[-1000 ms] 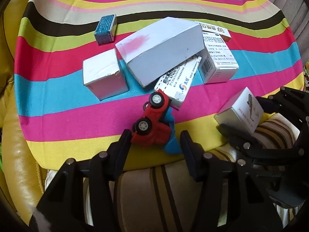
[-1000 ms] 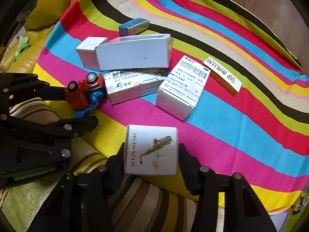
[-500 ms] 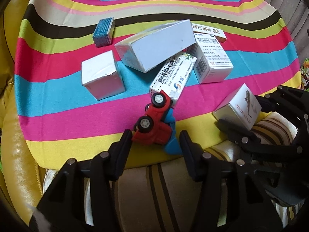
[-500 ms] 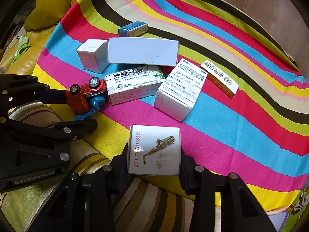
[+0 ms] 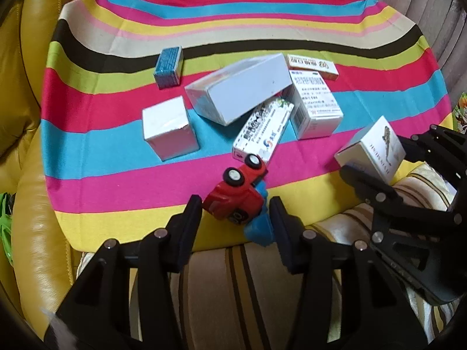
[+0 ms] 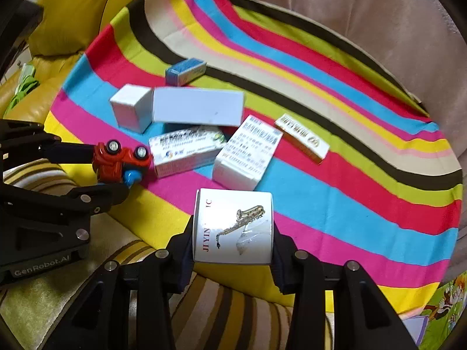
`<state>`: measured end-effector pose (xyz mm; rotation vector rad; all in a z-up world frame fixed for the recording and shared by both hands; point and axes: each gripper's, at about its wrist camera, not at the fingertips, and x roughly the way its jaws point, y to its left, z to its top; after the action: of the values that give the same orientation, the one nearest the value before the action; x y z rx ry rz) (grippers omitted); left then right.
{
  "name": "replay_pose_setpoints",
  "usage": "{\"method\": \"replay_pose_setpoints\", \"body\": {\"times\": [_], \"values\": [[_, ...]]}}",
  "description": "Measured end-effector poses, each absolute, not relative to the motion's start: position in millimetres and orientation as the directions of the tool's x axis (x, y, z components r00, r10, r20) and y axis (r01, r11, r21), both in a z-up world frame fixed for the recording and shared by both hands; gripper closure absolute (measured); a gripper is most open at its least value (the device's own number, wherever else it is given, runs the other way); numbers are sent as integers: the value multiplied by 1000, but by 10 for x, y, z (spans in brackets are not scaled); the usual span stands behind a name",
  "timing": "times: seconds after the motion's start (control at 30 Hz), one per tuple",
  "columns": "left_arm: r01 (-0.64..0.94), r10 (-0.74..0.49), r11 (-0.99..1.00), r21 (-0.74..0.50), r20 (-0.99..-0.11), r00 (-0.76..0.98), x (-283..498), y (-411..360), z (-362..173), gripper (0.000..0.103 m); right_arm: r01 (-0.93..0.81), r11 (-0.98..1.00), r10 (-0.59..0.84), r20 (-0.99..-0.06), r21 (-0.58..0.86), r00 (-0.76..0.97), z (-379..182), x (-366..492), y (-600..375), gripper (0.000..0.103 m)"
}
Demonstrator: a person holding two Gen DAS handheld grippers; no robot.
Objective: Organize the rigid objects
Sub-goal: 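Grasp the red toy car with the left tool while the right tool holds its box, then carry the toy car and music box toward the purple-rimmed box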
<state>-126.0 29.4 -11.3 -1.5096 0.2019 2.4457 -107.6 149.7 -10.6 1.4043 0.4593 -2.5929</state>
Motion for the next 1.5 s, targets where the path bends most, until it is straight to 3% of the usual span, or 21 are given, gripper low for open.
{"method": "replay_pose_setpoints", "body": {"times": [0.67,1.5], "values": [[-268,146,-963,-7,-853,-502,-933,382,220,56,172,-968,24,-757,-180,-653,214,-943,1721,59],[-257,110,-965,58,-798,-593,-682,882,503,56,25,-997,43,-743,-80,-668,464,-561,2315,59]]}}
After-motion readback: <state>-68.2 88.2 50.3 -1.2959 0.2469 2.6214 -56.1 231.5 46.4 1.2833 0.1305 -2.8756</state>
